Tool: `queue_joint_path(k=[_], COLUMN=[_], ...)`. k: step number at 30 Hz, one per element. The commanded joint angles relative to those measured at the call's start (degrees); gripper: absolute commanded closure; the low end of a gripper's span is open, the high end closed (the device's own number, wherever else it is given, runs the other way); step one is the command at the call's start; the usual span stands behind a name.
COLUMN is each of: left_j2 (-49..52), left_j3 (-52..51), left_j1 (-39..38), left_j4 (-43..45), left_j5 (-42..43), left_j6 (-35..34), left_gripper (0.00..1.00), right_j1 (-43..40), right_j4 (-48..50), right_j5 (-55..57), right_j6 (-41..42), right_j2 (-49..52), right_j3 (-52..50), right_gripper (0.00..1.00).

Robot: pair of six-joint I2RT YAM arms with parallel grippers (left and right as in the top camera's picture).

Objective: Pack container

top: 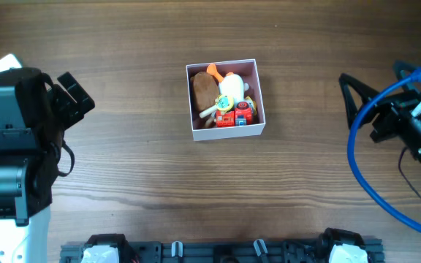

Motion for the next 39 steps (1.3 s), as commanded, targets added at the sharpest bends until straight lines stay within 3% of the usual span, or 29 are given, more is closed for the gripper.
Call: queue_joint_path(k=[1,10,16,22,28,34,39], left_j2=[-0.22,-0.22,-0.22,-0.22,-0.22,-0.22,-0.22], left_j3=[0.37,0.37,0.37,0.37,0.37,0.37,0.37], left_j1=[0.46,0.46,0.46,0.46,0.46,0.46,0.46], left_j4=[0.13,0.13,0.13,0.13,0.13,0.13,0.13], left_j5=[-0.13,-0.11,-0.11,-0.13,-0.13,-0.13,-0.11], left_j6=[-0.96,-0.96,-0.94,-0.94,-0.96,-0.94,-0.94], left_gripper=[0.00,0.00,0.00,0.00,0.00,0.00,0.00], right_j1=[0.13,0.13,0.13,0.15,0.13,0.15,0.15], right_j4=[-2.69,-10.40,-7.65,-2.10,8.72,18.08,23.85], right_j5=[-0.87,1.46,-0.37,-1.92,2.62,1.64,-0.94], right_j6=[-0.94,-2.49,-6.38,-16.20,-14.25,-14.43,-14.43], right_j2=[-0.22,2.03,1.60,-3.10,-17.46,-32.24,-41.59], right_j3=[0.20,0.20,0.20,-2.99,-23.02,-48.87,-64.11], right_gripper=[0.00,0.00,0.00,0.00,0.00,0.00,0.00])
